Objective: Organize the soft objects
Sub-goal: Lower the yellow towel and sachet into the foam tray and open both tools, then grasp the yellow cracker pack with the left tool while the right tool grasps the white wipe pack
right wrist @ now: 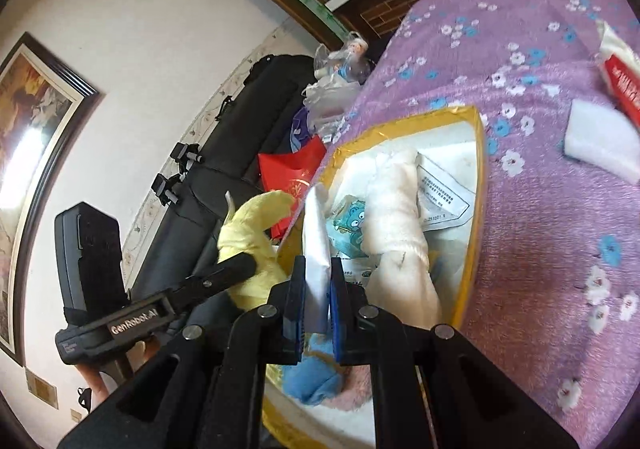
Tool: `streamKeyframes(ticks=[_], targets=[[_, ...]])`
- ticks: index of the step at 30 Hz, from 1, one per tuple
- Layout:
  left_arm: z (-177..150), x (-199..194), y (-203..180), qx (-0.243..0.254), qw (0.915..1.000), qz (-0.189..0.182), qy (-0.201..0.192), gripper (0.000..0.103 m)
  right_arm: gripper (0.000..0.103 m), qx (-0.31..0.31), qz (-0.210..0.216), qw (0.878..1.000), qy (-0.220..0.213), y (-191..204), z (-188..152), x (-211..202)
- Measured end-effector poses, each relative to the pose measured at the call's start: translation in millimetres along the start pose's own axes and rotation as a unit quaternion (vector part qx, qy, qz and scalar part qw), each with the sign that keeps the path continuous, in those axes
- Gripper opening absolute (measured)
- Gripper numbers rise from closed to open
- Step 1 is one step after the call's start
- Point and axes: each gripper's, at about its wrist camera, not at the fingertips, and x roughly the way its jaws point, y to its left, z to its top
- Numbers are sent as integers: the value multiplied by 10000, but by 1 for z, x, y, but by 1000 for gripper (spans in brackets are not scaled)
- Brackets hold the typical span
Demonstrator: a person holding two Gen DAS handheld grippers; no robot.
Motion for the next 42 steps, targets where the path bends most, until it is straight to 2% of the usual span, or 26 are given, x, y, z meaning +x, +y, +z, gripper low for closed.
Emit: streamKeyframes(ticks=[2, 5, 10, 12, 13, 15, 16, 17, 20, 22, 23, 26, 29, 32, 36, 42], targets=[[3, 11, -2, 101, 9999, -22, 29, 30, 8, -22, -68, 10000, 19, -1, -1, 3], [5, 23, 2, -39, 9999, -77, 87, 31, 9, -2, -157, 9999, 44, -6, -1, 4], [3, 25, 2, -184, 9997, -178, -40, 33, 12, -99, -244, 9997, 18, -4, -2, 4], [1, 25, 3, -290, 9991, -305, -51, 52, 14, -137, -193, 9997, 30, -2, -3, 2], [0, 24, 4, -376, 9984, -423, -72, 54, 18, -170, -225, 9996, 25, -1, -3, 1], [-4, 19, 4, -525, 9968, -591, -143, 54, 36, -276, -274, 9992, -27, 3, -6, -5], [-6, 16, 4, -590, 9959, -652, -192, 54, 52, -330, -264, 9991, -77, 4, -7, -9], [-9, 11, 3, -675, 9946, -735, -271, 54, 58, -390, -265, 9988, -150, 7, -10, -14], [-19, -7, -5, -738, 9937, -658, -527, 55, 58, -803, -294, 9957, -357, 19, -19, -35], [-26, -22, -17, -653, 9942, -473, -719, 55, 59, -980, -353, 9934, -475, 22, -26, -50], [-30, -27, -25, -568, 9945, -421, -773, 55, 63, -1013, -368, 9928, -515, 21, -30, -57], [-41, -45, -54, -186, 9948, -329, -941, 55, 68, -937, -443, 9929, -584, 8, -42, -75], [-53, -56, -90, 257, 9933, -459, -1027, 55, 68, -682, -668, 9934, -629, -15, -53, -94], [-63, -58, -126, 617, 9914, -703, -920, 55, 68, -370, -732, 9942, -693, -36, -58, -115], [-74, -45, -167, 814, 9877, -1232, -509, 55, 68, -12, -965, 9904, -993, -60, -66, -156], [-86, -13, -207, 899, 9899, -1098, -23, 55, 68, 188, -1412, 9830, -1162, -86, -71, -187]])
